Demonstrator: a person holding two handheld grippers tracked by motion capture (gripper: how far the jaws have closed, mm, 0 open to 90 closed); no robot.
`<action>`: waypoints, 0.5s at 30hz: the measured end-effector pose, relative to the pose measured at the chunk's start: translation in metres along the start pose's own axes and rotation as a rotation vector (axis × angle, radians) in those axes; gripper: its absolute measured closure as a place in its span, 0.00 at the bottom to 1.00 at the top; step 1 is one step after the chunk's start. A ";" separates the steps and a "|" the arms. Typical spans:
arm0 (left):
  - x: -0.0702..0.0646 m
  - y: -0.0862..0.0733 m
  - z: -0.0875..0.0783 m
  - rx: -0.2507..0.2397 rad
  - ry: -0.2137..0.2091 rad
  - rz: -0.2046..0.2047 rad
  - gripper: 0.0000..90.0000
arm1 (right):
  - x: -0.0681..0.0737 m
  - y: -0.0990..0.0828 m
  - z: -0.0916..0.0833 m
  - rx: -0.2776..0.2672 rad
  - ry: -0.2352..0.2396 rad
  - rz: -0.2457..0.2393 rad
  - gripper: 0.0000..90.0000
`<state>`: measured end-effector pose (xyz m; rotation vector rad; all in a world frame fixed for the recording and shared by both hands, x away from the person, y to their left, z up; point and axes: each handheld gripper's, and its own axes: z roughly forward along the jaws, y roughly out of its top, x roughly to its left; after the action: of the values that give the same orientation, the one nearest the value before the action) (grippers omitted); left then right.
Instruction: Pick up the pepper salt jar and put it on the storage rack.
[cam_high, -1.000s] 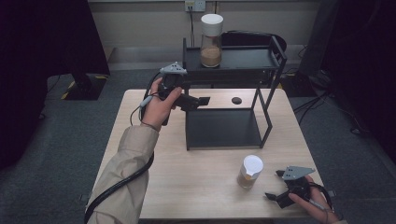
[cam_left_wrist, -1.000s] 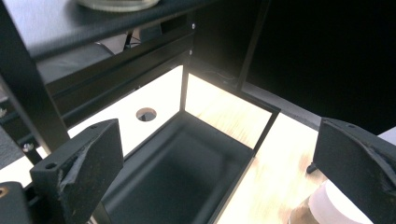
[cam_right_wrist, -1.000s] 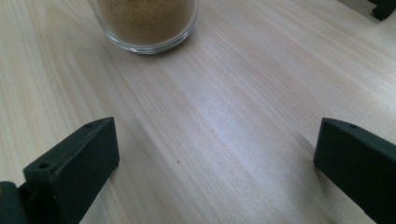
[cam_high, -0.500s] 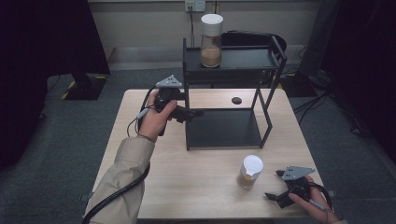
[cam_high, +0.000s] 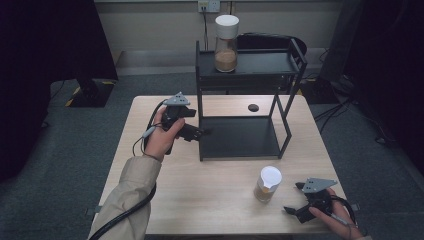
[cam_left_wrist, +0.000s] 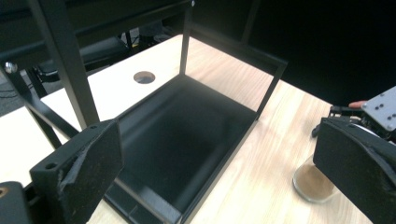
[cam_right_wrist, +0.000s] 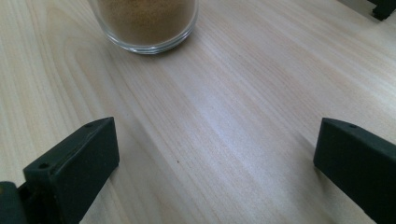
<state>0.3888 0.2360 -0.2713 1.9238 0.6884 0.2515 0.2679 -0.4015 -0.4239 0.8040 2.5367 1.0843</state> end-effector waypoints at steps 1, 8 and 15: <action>0.001 -0.003 0.000 0.001 -0.002 -0.004 0.01 | 0.000 0.000 0.000 0.000 0.000 0.000 0.00; 0.001 -0.017 -0.003 0.014 0.002 -0.008 0.01 | 0.000 0.000 0.000 0.000 0.000 0.000 0.00; 0.002 -0.030 -0.006 0.030 0.000 -0.003 0.01 | 0.000 0.000 0.000 0.000 0.000 0.000 0.00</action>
<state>0.3774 0.2505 -0.2956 1.9516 0.6981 0.2403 0.2679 -0.4015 -0.4239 0.8042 2.5367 1.0844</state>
